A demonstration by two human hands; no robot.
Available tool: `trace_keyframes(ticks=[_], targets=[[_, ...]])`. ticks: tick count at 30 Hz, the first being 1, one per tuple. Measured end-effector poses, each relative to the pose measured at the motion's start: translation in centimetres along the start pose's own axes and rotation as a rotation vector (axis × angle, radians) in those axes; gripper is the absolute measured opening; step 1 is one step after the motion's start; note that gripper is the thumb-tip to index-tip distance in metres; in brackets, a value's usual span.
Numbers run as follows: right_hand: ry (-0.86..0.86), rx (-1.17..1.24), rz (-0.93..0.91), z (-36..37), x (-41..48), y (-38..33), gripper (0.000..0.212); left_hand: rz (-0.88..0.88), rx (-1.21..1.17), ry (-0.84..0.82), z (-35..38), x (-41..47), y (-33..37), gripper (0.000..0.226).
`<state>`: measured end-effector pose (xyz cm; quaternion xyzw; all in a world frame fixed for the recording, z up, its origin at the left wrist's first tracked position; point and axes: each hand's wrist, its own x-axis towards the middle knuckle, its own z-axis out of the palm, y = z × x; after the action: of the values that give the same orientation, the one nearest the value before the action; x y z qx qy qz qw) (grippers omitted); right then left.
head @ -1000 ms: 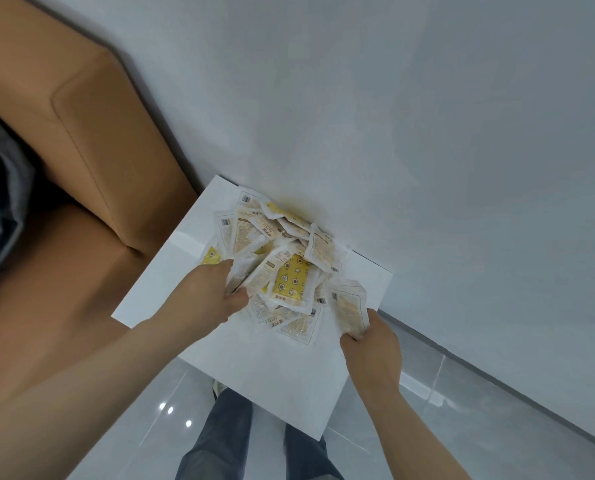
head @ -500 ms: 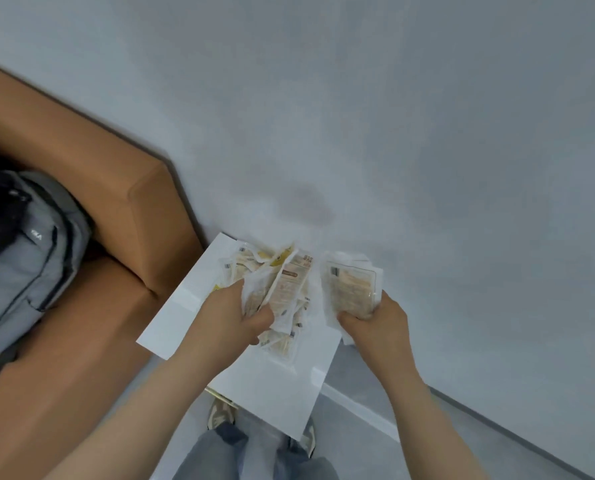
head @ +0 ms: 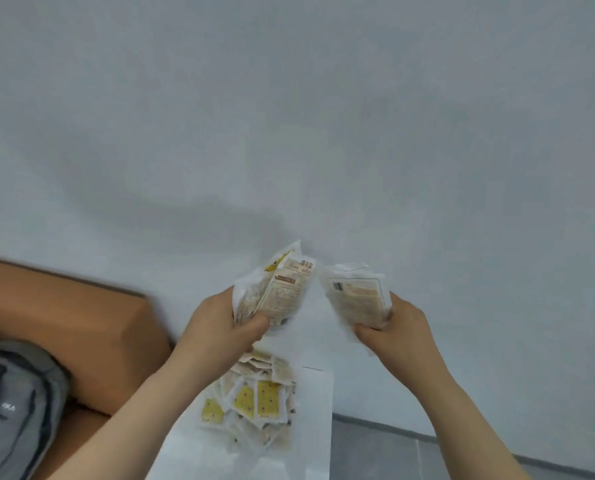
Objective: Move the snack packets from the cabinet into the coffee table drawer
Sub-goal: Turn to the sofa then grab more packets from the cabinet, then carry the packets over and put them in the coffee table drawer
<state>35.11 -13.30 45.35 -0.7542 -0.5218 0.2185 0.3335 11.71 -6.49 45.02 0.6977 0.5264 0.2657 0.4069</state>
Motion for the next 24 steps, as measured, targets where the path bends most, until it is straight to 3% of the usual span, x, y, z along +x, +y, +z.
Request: trace_keyframes(ticks=[2,9,18,24], targets=[[0.056,-0.038,0.008,-1.8,-0.8,-0.9,0.011,0.049,0.012,-0.032,-0.7,0.6,1.2,0.003],[0.282,-0.116,0.140,-8.9,-6.8,0.6,0.009,0.262,-0.024,-0.284,2.9,0.6,8.4,0.020],[0.530,-0.203,0.316,-21.6,-20.9,7.7,0.008,0.532,-0.013,-0.539,15.5,-6.4,19.9,0.026],[0.698,-0.255,0.411,-30.6,-32.1,12.6,0.013,0.610,-0.093,-0.662,26.3,-15.5,28.3,0.019]])
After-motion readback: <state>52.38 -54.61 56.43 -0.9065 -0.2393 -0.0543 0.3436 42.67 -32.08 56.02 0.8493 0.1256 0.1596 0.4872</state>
